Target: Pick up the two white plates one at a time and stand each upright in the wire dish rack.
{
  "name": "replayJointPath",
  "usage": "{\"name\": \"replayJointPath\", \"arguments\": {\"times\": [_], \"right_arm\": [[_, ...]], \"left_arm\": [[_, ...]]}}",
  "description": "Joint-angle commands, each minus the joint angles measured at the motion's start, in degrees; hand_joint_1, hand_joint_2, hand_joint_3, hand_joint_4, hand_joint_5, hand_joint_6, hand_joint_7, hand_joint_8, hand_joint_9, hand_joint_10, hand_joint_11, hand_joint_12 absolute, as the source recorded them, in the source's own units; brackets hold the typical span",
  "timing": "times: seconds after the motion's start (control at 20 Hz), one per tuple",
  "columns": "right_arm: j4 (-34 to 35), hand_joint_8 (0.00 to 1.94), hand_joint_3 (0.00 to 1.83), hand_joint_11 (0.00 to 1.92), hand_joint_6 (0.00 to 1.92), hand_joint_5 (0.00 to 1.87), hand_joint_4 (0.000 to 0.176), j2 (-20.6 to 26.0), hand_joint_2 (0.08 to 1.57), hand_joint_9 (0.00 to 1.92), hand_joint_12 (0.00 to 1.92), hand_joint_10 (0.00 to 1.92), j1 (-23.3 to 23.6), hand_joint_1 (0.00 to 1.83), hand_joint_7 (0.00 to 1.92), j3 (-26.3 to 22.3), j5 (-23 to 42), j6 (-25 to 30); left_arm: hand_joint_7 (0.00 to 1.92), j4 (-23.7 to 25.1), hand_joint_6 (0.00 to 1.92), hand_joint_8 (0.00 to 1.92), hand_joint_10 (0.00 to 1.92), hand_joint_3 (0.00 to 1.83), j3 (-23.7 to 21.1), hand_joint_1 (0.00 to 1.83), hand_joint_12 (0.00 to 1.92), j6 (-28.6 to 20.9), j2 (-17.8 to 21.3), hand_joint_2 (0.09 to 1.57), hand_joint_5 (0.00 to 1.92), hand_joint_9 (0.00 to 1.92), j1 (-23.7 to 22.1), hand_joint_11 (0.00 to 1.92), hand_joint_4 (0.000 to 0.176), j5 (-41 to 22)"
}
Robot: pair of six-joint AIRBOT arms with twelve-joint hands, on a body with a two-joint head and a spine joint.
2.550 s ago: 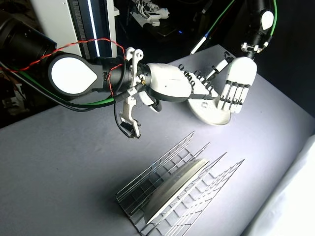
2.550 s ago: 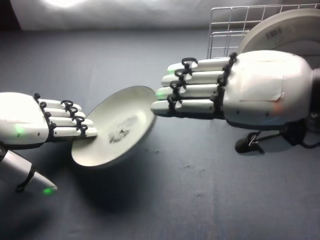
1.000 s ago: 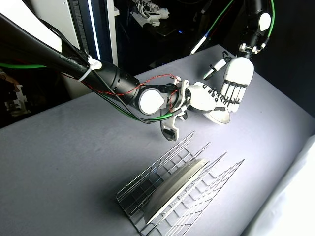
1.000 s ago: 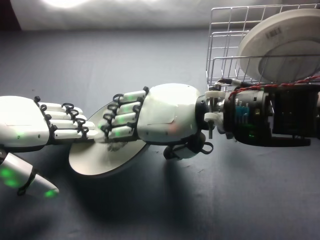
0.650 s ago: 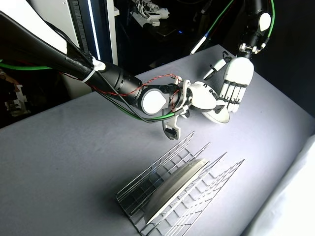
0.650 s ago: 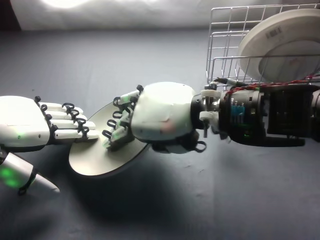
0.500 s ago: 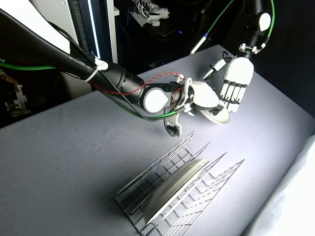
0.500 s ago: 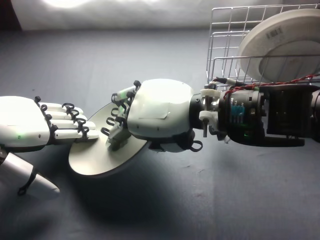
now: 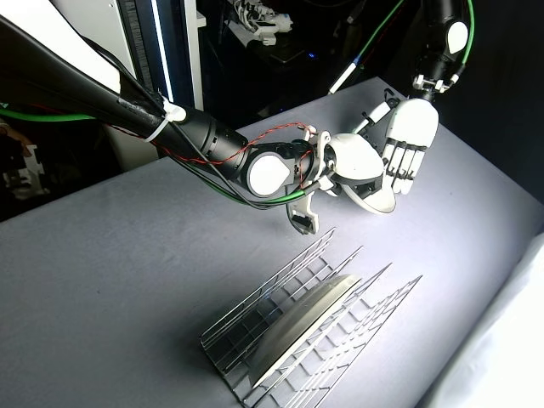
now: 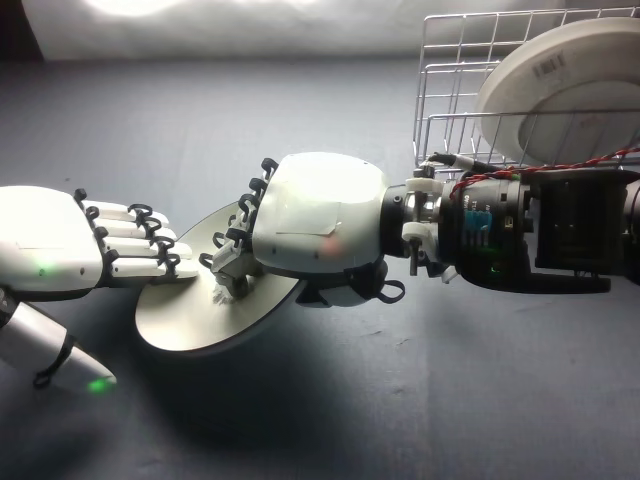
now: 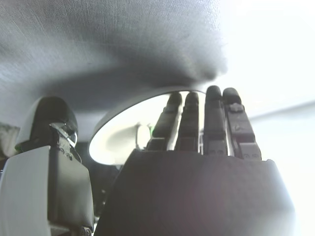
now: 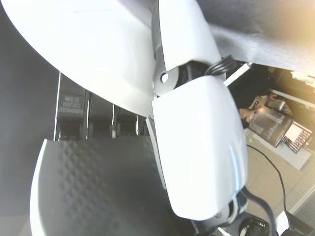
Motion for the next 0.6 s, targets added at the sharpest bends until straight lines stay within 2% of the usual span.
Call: {"name": "replayJointPath", "arguments": {"times": [0.0,0.1,0.2,0.3,0.4,0.5,0.55], "right_arm": [[0.7,0.8,0.0,0.88,0.9,0.92,0.0,0.4,1.08,1.03,1.53,0.95,-0.6,1.49,1.04,0.1,2.8,0.1],[0.7,0.86,0.0,0.88,0.97,0.88,0.0,0.7,1.09,1.01,1.54,0.99,-0.6,1.49,0.99,0.1,3.8,0.1],[0.7,0.83,0.0,0.89,0.92,0.9,0.0,1.3,1.09,1.02,1.52,0.96,-0.3,1.49,1.02,0.0,5.5,0.2],[1.1,0.85,0.0,0.89,0.95,0.88,0.0,2.6,1.09,1.0,1.53,0.98,0.2,1.49,1.01,-0.9,6.3,0.4],[2.9,0.89,0.0,0.88,1.05,0.82,0.0,4.4,1.11,0.99,1.54,1.02,0.9,1.49,0.96,-2.7,6.8,0.4],[3.9,0.91,0.0,0.87,1.07,0.81,0.0,6.4,1.11,0.96,1.56,1.05,1.7,1.49,0.95,-4.8,7.3,0.4],[4.3,0.92,0.0,0.87,1.01,0.85,0.0,7.3,1.11,0.97,1.54,1.04,2.2,1.49,0.95,-5.8,7.3,0.4]], "left_arm": [[0.0,-0.9,0.0,0.0,0.0,0.01,-0.4,0.0,0.0,-0.2,0.7,1.11,0.0,0.0,-1.0,0.0,0.0,-2.8],[0.0,-0.9,0.0,0.0,0.0,0.0,-0.8,0.0,0.0,-1.3,1.7,1.1,0.0,0.0,-3.8,0.0,0.0,-4.2],[0.0,-0.9,0.0,0.0,0.0,0.01,-1.7,0.0,0.0,-1.5,2.9,1.11,0.0,0.0,-6.2,0.0,0.0,-5.3],[0.0,-0.9,0.0,0.0,0.0,0.01,-2.4,0.0,0.0,-1.6,3.8,1.11,0.0,0.0,-7.7,0.0,0.0,-6.4],[0.0,-0.9,0.0,0.0,0.0,0.0,-2.9,0.0,0.0,-2.7,4.9,1.09,0.0,0.0,-9.0,0.0,0.0,-7.5],[0.0,-0.9,0.0,0.0,0.0,0.0,-3.3,0.0,0.0,-4.1,5.9,1.09,0.0,0.0,-9.8,0.0,0.0,-8.4],[0.0,-0.9,0.0,0.0,0.0,0.0,-3.7,0.0,0.0,-4.3,6.5,1.08,0.0,0.0,-10.2,0.0,0.0,-8.8]]}}
